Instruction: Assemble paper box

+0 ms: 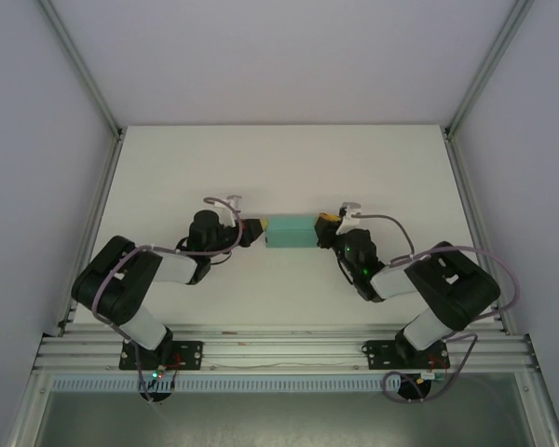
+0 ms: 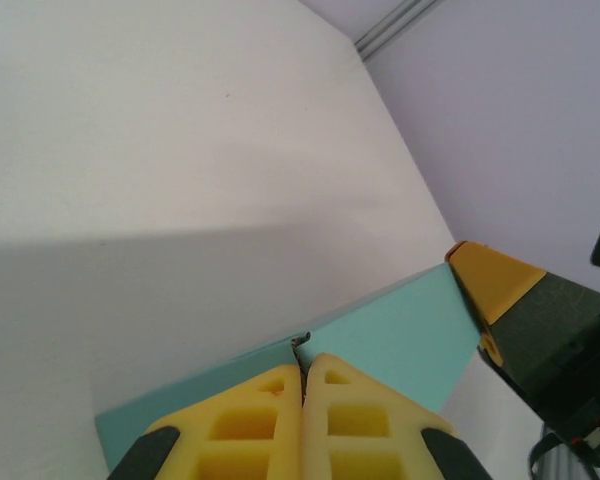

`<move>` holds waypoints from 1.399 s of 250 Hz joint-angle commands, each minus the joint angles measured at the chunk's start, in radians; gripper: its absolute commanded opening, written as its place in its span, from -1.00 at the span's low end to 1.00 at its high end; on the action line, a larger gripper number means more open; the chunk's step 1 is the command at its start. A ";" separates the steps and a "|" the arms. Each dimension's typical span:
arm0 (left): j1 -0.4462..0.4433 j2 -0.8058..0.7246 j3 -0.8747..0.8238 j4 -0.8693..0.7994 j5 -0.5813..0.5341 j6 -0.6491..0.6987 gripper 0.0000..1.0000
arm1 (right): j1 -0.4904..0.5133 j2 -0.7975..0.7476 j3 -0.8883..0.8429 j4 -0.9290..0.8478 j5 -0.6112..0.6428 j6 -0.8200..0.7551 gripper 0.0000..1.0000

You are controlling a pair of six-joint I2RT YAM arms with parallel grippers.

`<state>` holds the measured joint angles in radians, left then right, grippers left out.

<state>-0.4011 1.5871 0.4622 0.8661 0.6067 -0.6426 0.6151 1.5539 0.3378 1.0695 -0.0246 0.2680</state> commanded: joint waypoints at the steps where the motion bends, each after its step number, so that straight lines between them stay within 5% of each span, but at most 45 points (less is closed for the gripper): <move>1: -0.043 0.001 0.016 -0.530 -0.072 0.079 -0.91 | 0.017 -0.005 0.030 -0.626 -0.039 -0.011 -0.52; 11: -0.045 -0.021 0.058 -0.594 -0.097 0.076 -0.60 | 0.017 -0.031 0.089 -0.736 -0.034 -0.002 -0.45; 39: -0.045 -0.080 0.182 -0.762 -0.194 0.080 -0.56 | 0.018 -0.094 0.217 -0.920 -0.037 0.015 -0.28; 54: -0.045 -0.112 0.231 -0.802 -0.210 0.085 -0.09 | 0.017 -0.133 0.271 -0.985 -0.017 0.032 -0.18; 80: -0.045 -0.164 0.296 -0.843 -0.234 0.113 -0.07 | 0.015 -0.185 0.374 -1.119 0.018 0.006 0.22; 98: -0.045 -0.191 0.349 -0.891 -0.299 0.130 0.50 | 0.012 -0.211 0.427 -1.177 0.039 -0.021 0.38; 124: -0.037 -0.221 0.428 -0.975 -0.380 0.157 0.99 | 0.001 -0.238 0.486 -1.213 0.063 -0.062 0.74; 136: -0.031 -0.236 0.462 -1.016 -0.418 0.166 1.00 | -0.003 -0.244 0.513 -1.225 0.047 -0.110 1.00; 187: 0.038 -0.300 0.529 -1.154 -0.600 0.187 1.00 | -0.005 -0.222 0.637 -1.344 -0.284 -0.613 1.00; 223: 0.095 -0.349 0.505 -1.177 -0.631 0.192 1.00 | -0.004 -0.147 0.728 -1.485 -0.423 -1.010 1.00; 284: 0.126 -0.414 0.414 -1.198 -0.699 0.176 1.00 | 0.005 0.115 1.001 -1.771 -0.431 -1.296 1.00; 350: 0.157 -0.441 0.346 -1.192 -0.689 0.130 1.00 | 0.061 0.353 1.211 -1.932 -0.287 -1.394 0.83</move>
<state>-0.2569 1.1728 0.8288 -0.3016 -0.0628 -0.4850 0.6491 1.8439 1.4803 -0.7303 -0.4046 -1.0370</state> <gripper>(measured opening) 0.998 0.955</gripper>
